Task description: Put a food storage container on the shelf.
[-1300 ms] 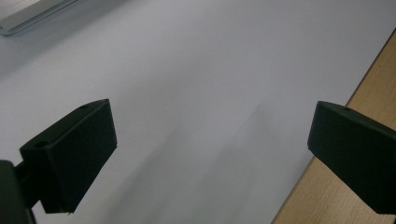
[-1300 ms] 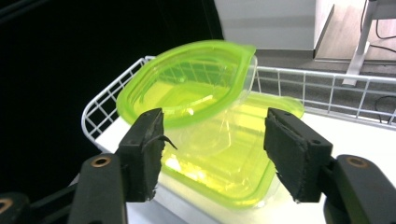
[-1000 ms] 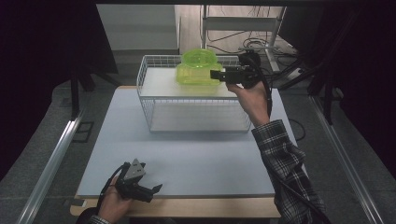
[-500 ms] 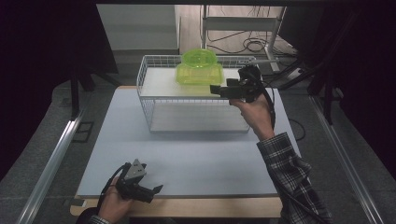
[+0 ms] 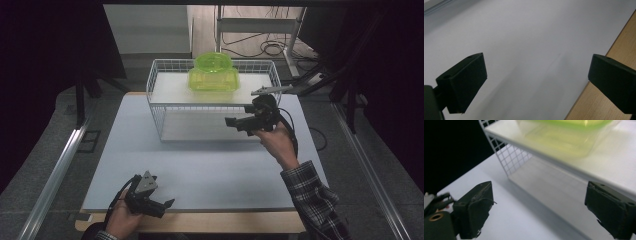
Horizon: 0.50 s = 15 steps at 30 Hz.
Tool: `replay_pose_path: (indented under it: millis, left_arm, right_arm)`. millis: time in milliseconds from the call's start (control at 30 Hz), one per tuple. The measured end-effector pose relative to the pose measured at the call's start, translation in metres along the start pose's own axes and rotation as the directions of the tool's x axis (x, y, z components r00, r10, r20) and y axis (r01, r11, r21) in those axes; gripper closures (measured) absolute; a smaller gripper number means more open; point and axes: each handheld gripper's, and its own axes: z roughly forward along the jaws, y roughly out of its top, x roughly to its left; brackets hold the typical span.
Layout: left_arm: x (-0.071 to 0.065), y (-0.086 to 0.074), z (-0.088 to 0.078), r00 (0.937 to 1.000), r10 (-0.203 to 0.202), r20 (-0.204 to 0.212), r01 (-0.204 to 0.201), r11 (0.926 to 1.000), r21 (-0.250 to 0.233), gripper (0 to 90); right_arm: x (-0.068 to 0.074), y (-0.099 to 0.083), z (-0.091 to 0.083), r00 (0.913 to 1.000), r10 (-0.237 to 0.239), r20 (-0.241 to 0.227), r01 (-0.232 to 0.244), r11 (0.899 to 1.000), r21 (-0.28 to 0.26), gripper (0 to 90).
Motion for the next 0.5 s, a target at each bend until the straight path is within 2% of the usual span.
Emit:
replay_pose_path:
  millis: [167, 233, 500]
  left_arm:
    - [-0.001, 0.000, 0.000, 1.0000, 0.002, -0.003, -0.002, 1.0000, -0.004, 1.7]
    - [-0.001, 0.000, 0.001, 1.0000, 0.004, -0.004, -0.004, 1.0000, -0.003, 1.7]
    - [-0.001, 0.000, 0.001, 0.9999, 0.014, -0.010, -0.014, 0.9999, 0.000, 1.7]
  right_arm:
    - [0.002, -0.021, -0.001, 0.9997, -0.014, -0.021, 0.015, 1.000, 0.024, 5.2]
    - [0.002, -0.024, -0.002, 0.9997, -0.010, -0.022, 0.011, 1.000, 0.025, 5.2]
    - [0.001, -0.052, -0.005, 0.9997, -0.021, -0.009, 0.021, 0.999, 0.029, 5.4]
